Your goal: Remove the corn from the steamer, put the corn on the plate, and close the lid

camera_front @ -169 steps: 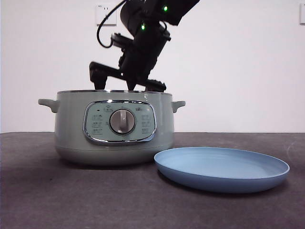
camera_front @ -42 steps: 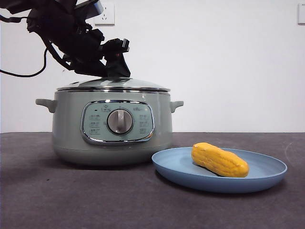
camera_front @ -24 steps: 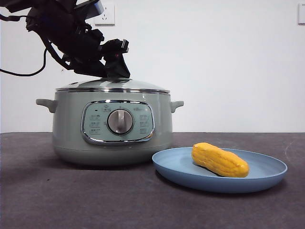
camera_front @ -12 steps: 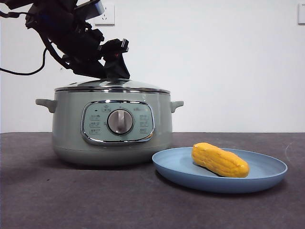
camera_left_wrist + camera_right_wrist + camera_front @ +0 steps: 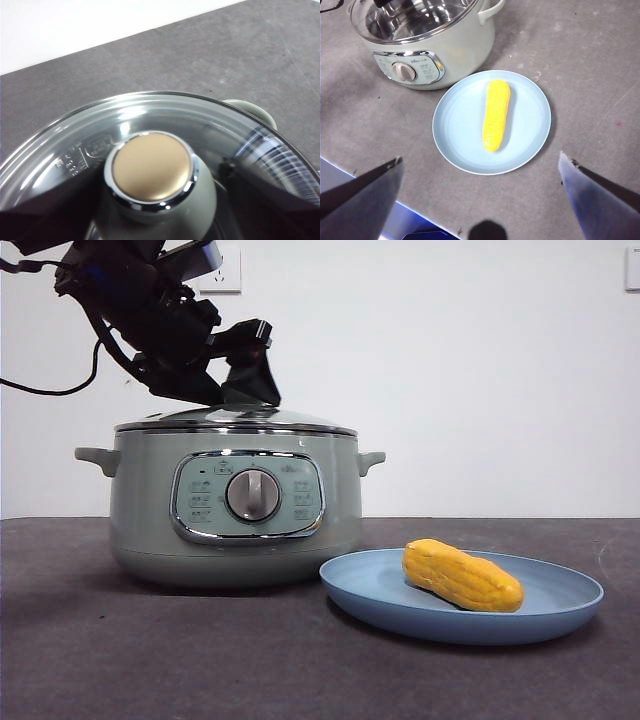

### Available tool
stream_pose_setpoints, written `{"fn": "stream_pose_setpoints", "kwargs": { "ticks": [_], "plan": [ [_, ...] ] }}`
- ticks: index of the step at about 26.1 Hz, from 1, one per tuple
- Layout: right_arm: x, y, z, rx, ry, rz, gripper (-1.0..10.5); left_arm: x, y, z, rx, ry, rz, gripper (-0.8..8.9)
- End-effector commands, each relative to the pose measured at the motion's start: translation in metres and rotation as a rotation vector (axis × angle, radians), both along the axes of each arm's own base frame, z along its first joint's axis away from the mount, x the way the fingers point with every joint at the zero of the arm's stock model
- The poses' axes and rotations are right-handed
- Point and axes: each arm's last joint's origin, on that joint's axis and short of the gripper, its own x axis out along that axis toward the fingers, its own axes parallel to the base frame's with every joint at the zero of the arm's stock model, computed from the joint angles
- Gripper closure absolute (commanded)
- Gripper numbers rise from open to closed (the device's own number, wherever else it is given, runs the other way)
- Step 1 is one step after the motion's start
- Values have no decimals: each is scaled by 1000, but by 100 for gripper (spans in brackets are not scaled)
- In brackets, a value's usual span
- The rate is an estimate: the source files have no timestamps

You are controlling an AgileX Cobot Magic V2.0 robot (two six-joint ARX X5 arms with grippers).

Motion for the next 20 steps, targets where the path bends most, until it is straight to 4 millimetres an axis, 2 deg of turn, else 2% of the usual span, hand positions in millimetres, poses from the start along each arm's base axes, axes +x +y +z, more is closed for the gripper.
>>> {"fn": "stream_pose_setpoints", "kwargs": {
  "ticks": [1, 7, 13, 20],
  "plan": [
    [0, 0, -1, 5, 0, -2, 411, -3, 1, -5, 17, 24, -5, 310],
    [0, 0, -1, 5, 0, -3, 411, -13, 5, 17, -9, -36, -6, 310],
    [0, 0, -1, 5, 0, -3, 410, -29, 12, 48, -14, -45, -6, 310],
    [0, 0, -1, -1, 0, 4, 411, -70, 28, 73, 34, 116, -51, 311]
  ]
}}
